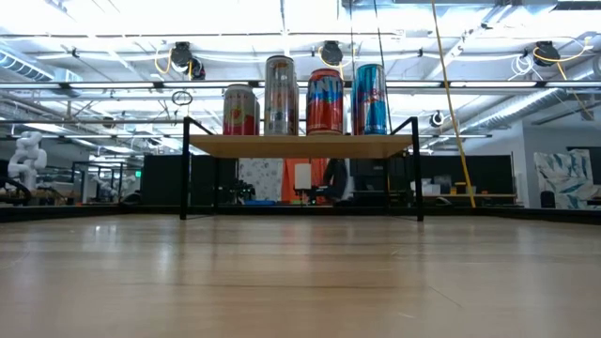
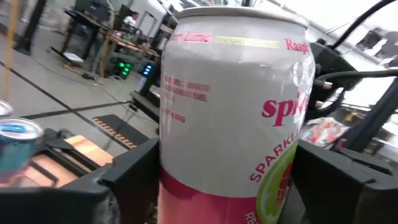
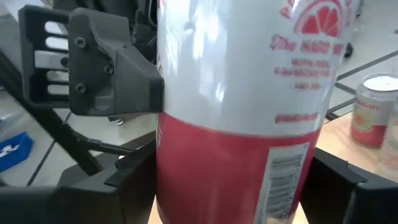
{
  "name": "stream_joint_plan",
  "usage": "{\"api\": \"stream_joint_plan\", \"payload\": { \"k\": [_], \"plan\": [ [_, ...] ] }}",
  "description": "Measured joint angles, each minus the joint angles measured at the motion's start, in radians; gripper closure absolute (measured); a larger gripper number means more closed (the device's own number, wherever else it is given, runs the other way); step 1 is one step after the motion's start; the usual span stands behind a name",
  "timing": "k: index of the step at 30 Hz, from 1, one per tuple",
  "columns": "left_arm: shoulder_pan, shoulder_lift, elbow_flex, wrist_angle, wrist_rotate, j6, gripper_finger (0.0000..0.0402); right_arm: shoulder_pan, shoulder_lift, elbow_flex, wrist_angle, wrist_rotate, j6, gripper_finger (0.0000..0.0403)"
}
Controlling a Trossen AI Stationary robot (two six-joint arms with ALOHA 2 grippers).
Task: Place canned beverage on shelf
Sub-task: Put the pink and white soda can aligned with the other pink and white soda can on the shelf
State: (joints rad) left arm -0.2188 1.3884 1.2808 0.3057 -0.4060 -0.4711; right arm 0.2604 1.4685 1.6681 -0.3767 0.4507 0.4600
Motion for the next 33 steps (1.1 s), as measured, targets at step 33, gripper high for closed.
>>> {"api": "stream_joint_plan", "payload": {
  "k": [33],
  "plan": [
    [0.074,-0.118,0.0,-0.08,0.417,0.036,0.0002,-0.03,-0.005,0.002,0.035,-0.404,0.007,0.0116]
  ]
}}
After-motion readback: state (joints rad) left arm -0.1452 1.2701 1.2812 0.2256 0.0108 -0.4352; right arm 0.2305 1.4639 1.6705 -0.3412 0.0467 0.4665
